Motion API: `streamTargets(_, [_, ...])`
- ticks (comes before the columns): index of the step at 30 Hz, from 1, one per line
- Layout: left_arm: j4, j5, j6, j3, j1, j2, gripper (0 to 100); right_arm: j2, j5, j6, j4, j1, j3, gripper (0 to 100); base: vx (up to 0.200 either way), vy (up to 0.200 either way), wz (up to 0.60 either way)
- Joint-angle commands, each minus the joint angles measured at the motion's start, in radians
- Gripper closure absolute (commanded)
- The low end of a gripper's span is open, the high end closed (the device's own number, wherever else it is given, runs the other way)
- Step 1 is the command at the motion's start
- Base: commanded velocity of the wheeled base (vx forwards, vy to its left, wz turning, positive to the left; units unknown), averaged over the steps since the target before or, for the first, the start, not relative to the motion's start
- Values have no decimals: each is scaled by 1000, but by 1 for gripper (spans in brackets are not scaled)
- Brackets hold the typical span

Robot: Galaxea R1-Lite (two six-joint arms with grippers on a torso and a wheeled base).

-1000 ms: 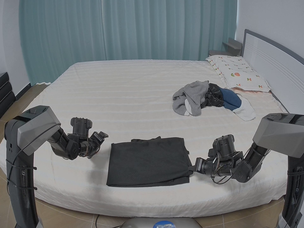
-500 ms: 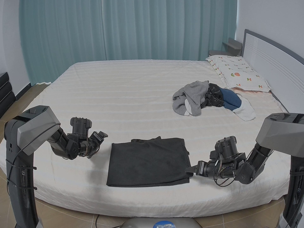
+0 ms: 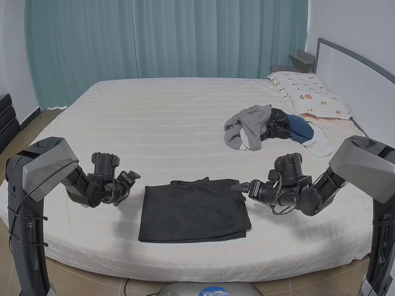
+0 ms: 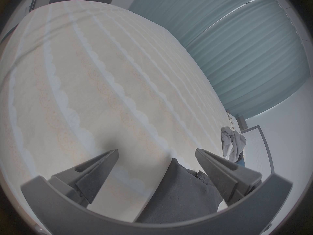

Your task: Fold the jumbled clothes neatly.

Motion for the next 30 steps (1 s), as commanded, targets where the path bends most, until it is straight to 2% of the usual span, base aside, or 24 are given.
streamTargets(1, [-1,-1,-1,5,0,-4,0,153,-30,34,81,-5,-201,0,0,0,0])
streamTargets(10, [-1,-1,-1,6,0,-6,0,259,-54,85,128,-7,-381,0,0,0,0])
streamTargets(11, [-1,-1,-1,6,0,-6,0,265,-54,85,128,-7,-388,100,0,0,0])
streamTargets(14, [-2,-1,-1,9,0,-6,0,285,-57,85,125,-8,-416,100,0,0,0])
streamTargets(18, [-2,-1,-1,9,-1,-6,0,308,-106,83,128,-19,-464,100,0,0,0])
streamTargets(23, [-10,-4,0,11,-7,-6,0,306,-125,85,128,-39,-480,100,0,0,0])
streamTargets(30, [-11,-72,3,-6,-24,-4,0,300,-126,86,125,-44,-474,100,0,0,0])
